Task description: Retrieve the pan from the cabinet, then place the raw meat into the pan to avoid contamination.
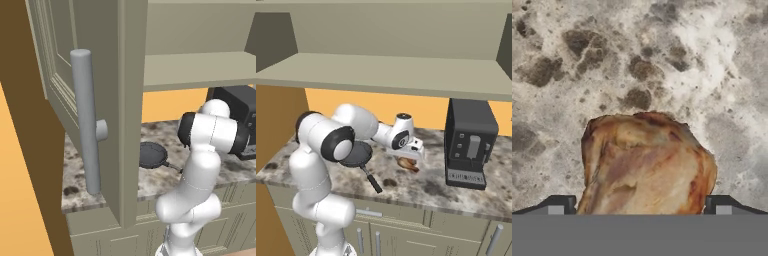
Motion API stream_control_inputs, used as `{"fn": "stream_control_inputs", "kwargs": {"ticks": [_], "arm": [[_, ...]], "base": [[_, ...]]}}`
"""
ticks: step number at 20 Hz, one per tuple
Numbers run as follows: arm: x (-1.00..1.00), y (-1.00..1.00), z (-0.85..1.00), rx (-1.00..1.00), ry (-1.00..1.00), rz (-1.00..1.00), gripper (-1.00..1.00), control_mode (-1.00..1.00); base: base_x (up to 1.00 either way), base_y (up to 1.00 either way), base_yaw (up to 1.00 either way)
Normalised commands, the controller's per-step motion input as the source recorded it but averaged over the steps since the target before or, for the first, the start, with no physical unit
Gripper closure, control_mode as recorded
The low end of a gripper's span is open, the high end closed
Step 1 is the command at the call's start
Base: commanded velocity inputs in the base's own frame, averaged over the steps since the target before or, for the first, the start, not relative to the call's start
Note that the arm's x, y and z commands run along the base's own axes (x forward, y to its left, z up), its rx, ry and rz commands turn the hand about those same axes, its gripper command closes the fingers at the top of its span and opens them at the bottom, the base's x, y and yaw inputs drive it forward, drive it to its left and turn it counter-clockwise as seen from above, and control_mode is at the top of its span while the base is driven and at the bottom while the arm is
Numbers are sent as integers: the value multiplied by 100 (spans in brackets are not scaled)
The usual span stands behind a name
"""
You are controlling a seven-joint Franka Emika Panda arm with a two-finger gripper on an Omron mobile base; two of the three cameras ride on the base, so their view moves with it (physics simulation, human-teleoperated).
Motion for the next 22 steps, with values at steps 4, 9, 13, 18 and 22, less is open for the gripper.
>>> {"fn": "stream_control_inputs", "kwargs": {"ticks": [4, 9, 13, 18, 22], "arm": [[-42, 23, 32, 3, -13, -1, 100, -100], [-41, 37, 37, 2, -17, -3, 100, -100], [-20, 62, 47, 0, -18, -3, 100, -100], [-9, 72, 55, -1, -13, -3, 100, -100], [-9, 64, 59, -1, -7, -2, 100, -100]], "base": [[0, 0, 0], [0, 0, 0], [0, 0, 0], [0, 0, 0], [0, 0, 0]]}}
